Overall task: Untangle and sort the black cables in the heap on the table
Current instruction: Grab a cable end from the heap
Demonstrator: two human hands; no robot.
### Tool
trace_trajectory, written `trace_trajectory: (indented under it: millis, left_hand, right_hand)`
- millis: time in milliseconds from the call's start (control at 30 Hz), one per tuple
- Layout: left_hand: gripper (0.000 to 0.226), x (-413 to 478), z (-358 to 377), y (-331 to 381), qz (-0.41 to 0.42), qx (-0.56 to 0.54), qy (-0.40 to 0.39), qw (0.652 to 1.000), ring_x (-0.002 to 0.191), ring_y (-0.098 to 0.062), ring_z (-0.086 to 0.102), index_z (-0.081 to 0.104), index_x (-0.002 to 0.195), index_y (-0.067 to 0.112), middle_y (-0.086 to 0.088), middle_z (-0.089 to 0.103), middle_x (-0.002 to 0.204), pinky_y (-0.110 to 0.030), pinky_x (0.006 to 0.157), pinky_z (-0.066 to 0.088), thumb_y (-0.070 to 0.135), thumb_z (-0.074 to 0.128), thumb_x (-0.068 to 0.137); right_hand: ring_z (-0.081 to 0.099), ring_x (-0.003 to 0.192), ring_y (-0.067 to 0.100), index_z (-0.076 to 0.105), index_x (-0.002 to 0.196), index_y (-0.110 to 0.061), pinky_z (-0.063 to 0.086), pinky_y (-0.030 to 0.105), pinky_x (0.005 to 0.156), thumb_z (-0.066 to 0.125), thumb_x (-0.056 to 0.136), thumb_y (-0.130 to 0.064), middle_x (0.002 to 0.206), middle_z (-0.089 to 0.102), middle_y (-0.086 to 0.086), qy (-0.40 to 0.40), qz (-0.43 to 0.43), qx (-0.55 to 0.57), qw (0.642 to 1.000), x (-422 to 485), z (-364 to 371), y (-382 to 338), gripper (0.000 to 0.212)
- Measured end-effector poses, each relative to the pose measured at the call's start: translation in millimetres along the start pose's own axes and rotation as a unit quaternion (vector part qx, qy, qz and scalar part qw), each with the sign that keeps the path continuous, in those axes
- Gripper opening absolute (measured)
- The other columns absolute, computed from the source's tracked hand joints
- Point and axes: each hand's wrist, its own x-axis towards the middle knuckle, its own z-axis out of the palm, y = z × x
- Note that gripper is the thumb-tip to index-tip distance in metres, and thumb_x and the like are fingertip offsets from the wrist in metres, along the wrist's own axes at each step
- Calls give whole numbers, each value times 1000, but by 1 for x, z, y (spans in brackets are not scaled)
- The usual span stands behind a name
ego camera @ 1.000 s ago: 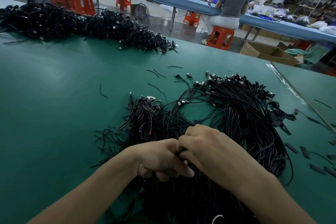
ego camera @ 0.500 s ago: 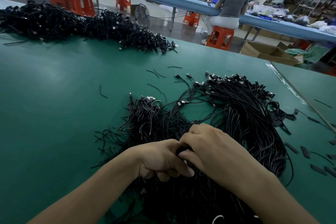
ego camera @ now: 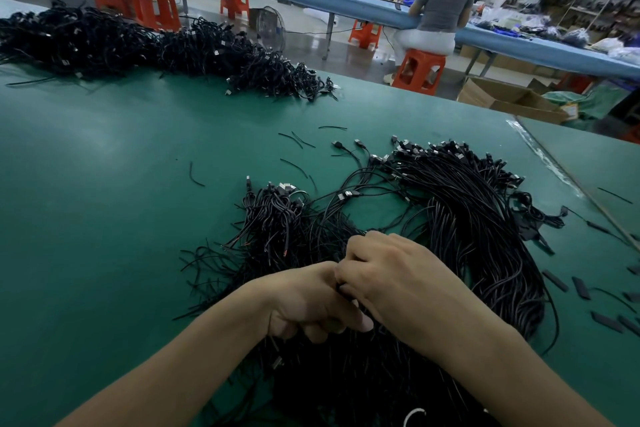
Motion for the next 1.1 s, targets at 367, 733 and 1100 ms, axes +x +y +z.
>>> trace_trajectory:
  millis: [367, 733, 1100]
  left_hand:
    - [8, -5, 12, 21, 175, -356, 55, 916, 54, -10, 37, 49, 81, 13, 1, 42, 67, -19, 44, 29, 10, 42, 83]
    - [17, 0, 0, 14, 320, 56, 305, 895, 67, -27, 52, 68, 99, 34, -17, 61, 90, -42, 62, 45, 24, 75, 87]
    - [36, -7, 8, 20, 393, -162, 236, 874, 104, -21, 69, 67, 118, 22, -7, 74, 106, -31, 87, 55, 14, 41, 94]
  right_hand:
    - [55, 85, 10, 68, 88, -15, 47, 24, 76, 65, 92, -14, 88, 56, -8, 295, 153, 205, 921, -1, 22, 11, 5]
    - [56, 78, 0, 69, 91, -20, 39, 6, 70, 69, 89, -8, 86, 58, -18, 363, 138, 345, 854, 1, 22, 7, 12]
    - [49, 59, 3, 64, 81, -26, 37, 12, 56, 62, 95, -12, 72, 58, -13, 338, 194, 475, 789, 3, 29, 3, 19]
